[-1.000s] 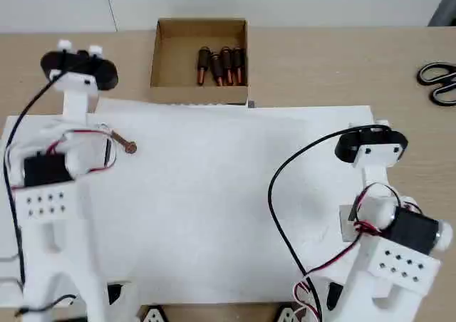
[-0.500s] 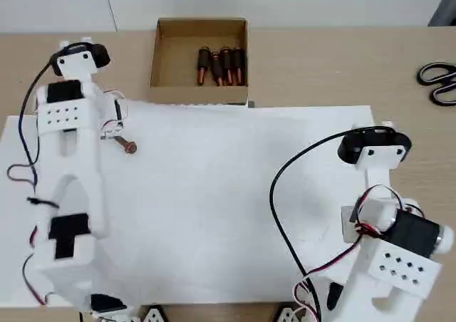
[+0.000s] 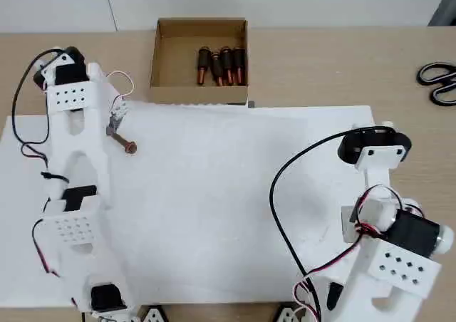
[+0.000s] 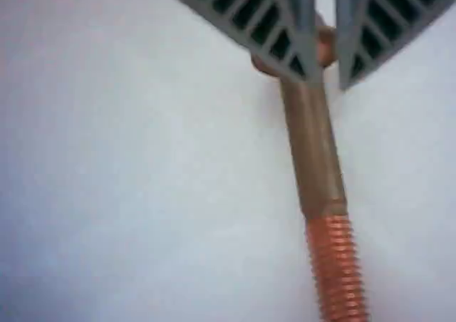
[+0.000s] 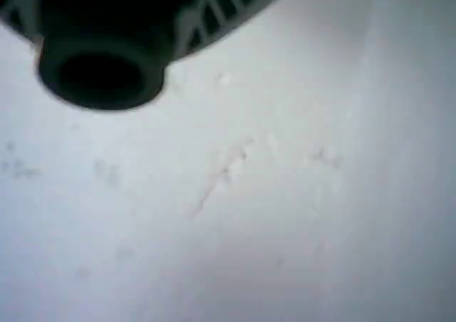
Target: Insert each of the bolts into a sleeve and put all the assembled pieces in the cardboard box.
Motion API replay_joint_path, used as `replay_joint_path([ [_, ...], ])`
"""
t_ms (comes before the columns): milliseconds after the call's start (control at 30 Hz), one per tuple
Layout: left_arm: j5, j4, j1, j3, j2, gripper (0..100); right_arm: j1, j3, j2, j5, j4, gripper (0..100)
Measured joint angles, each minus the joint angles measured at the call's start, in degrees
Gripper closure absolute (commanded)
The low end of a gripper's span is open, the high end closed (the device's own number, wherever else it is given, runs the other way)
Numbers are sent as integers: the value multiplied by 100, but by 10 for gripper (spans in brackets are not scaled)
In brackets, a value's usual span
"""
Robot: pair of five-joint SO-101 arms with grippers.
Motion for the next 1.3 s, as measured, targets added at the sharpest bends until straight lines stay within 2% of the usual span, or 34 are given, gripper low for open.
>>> replay_joint_path([
  [100, 79, 26, 123, -123, 193, 983, 0, 0, 0, 0, 0, 995],
  [300, 387, 229, 185, -149, 527, 873, 0, 0, 0, 0, 0, 995],
  [1033, 396, 281, 176, -404, 1134, 878, 0, 0, 0, 0, 0, 995],
  [1300, 369, 18, -132, -404, 1143, 878, 0, 0, 0, 0, 0, 995],
])
